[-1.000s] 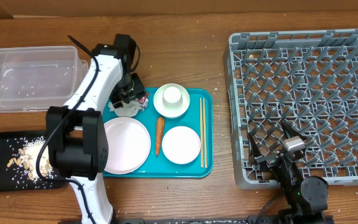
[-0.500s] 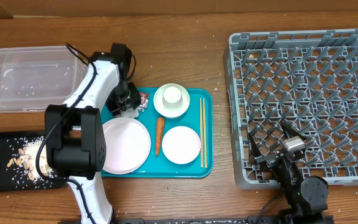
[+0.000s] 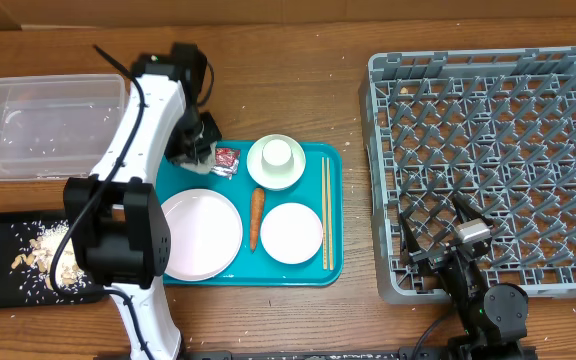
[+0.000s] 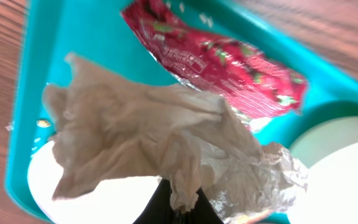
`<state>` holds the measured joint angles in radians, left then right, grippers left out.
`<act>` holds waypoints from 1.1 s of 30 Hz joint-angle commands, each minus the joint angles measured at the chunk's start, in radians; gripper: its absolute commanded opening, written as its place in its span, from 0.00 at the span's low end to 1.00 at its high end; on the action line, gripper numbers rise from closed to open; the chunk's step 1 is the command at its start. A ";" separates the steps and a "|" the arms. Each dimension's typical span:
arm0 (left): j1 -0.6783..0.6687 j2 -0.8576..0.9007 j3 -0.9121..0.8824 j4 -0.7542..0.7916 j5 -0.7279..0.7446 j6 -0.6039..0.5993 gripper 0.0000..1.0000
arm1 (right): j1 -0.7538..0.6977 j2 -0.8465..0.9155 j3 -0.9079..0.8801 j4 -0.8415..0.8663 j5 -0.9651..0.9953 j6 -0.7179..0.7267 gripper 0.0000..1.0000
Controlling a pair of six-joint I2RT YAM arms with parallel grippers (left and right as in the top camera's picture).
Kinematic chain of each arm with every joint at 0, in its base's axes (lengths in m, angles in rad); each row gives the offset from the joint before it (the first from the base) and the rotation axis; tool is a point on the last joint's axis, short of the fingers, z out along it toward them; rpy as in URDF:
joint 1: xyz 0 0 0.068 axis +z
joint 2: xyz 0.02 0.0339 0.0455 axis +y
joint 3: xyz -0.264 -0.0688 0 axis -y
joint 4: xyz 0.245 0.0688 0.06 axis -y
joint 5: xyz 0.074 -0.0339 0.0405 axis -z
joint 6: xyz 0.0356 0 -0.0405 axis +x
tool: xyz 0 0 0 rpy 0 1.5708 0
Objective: Sort waste into correct bins and load items into the dishwasher
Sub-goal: 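Carry the tissue to the clear plastic bin and release it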
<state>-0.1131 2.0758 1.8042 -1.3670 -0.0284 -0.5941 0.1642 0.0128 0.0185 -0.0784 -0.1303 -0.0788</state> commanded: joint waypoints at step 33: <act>0.360 -0.017 0.307 0.129 -0.296 0.055 1.00 | -0.004 -0.010 -0.010 0.005 0.002 0.000 1.00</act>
<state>0.2634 2.0705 2.1067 -1.1999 -0.3523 -0.5526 0.1642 0.0128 0.0185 -0.0788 -0.1307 -0.0784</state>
